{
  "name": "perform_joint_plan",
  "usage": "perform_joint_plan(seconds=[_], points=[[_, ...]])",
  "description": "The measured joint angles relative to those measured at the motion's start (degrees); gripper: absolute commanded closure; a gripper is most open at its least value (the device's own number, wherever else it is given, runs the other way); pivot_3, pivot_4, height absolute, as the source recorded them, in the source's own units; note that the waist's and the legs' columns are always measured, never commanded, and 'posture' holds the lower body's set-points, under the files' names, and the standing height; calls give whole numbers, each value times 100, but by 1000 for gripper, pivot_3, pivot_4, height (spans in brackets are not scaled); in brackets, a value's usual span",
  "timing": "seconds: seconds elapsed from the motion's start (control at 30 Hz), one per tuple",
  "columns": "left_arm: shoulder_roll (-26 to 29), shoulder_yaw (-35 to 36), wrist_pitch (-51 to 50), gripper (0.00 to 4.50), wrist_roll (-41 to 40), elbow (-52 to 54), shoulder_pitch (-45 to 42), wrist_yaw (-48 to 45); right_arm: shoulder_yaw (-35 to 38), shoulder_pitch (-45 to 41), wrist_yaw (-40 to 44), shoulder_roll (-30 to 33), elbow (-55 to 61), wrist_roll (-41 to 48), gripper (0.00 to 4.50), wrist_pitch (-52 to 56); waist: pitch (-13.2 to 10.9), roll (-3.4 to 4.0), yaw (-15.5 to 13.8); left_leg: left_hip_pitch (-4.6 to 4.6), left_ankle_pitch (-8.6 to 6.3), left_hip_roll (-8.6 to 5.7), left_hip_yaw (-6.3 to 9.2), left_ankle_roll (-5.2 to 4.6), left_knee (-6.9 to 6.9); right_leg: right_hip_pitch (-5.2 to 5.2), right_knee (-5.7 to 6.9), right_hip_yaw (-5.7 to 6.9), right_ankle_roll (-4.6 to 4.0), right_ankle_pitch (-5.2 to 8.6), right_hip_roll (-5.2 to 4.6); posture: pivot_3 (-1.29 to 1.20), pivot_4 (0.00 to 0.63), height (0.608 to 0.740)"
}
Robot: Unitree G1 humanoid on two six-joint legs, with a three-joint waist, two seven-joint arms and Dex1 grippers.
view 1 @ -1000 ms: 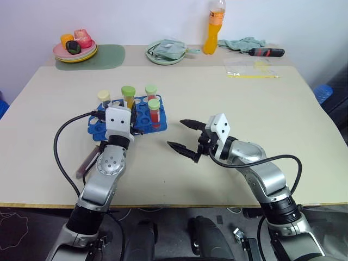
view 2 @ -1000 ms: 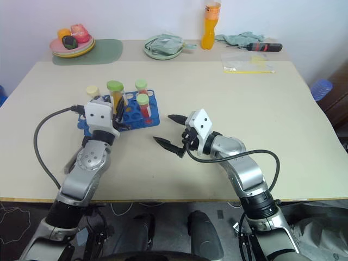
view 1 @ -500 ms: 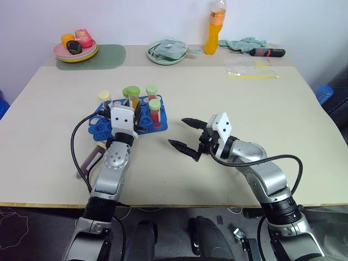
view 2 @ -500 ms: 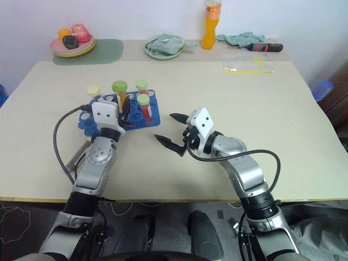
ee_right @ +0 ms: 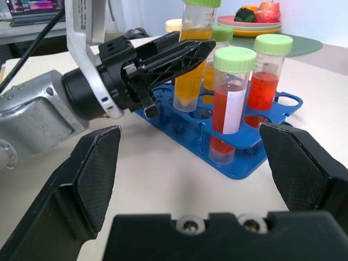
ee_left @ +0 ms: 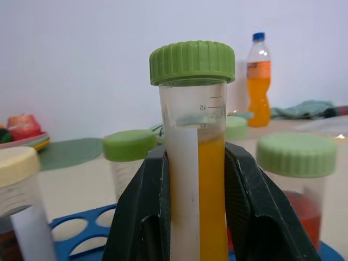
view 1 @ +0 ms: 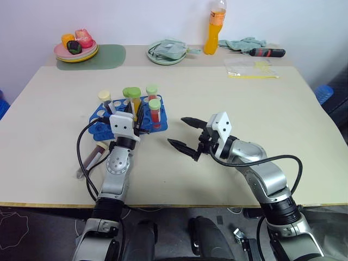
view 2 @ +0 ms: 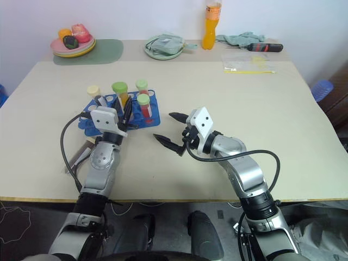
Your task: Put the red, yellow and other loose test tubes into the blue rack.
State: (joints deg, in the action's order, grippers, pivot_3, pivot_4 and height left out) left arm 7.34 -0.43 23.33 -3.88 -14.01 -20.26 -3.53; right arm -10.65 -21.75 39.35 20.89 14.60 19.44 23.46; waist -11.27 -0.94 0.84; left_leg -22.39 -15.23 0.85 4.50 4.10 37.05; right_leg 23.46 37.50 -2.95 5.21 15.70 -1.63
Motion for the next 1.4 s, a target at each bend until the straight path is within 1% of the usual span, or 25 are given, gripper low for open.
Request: perform_joint_plan(seconds=[0.13,0.4,0.5,0.67,1.0,1.07,1.1,1.2,1.3,1.4], points=[[-5,40,199,3764,75,-150,-21,12,0,0,-2,-2,6,0,0,5,0,-1,-1,0,0,0,0,0,1,-1,0,0,0,0,0,0,150,740],[56,229,191,3764,445,-165,-16,328,0,0,0,-7,71,2,0,45,1,0,-3,0,0,0,1,0,0,-1,1,0,0,0,0,0,150,740],[42,238,182,3764,438,-165,-15,342,-1,0,2,-14,80,3,0,46,1,-1,-3,0,0,0,1,0,0,-1,1,0,0,0,0,0,150,740],[-59,234,108,3764,195,-164,-10,68,-5,0,4,-69,80,3,0,46,1,0,-3,0,0,0,1,0,1,-1,1,0,0,0,0,0,150,740],[-65,236,61,3764,260,-340,-9,16,-6,0,-7,-88,85,-1,0,46,1,0,-7,0,0,0,1,0,1,-1,1,1,1,0,0,0,150,740],[-65,236,65,2733,268,-349,-9,19,-6,0,-10,-88,98,-2,0,46,1,0,-6,0,0,0,1,0,1,-1,1,1,1,0,0,0,150,740],[-66,235,65,2329,268,-360,-10,15,-6,0,-11,-88,100,-2,0,46,1,0,-6,0,0,0,1,0,2,-1,1,1,1,0,0,0,150,740],[-89,231,67,826,264,-380,-10,23,-8,0,-8,-88,100,-2,0,46,1,0,-2,0,0,0,1,0,1,-1,1,1,1,0,0,0,150,740],[-118,242,47,826,229,-212,35,55,-9,-1,2,-88,100,-2,0,46,1,0,2,0,0,0,2,0,1,-1,2,1,1,0,1,0,150,740],[-116,389,-408,826,24,701,205,105,-9,-8,22,-85,99,-1,0,46,1,0,9,0,0,2,3,0,1,-1,3,1,1,0,0,0,150,740]])
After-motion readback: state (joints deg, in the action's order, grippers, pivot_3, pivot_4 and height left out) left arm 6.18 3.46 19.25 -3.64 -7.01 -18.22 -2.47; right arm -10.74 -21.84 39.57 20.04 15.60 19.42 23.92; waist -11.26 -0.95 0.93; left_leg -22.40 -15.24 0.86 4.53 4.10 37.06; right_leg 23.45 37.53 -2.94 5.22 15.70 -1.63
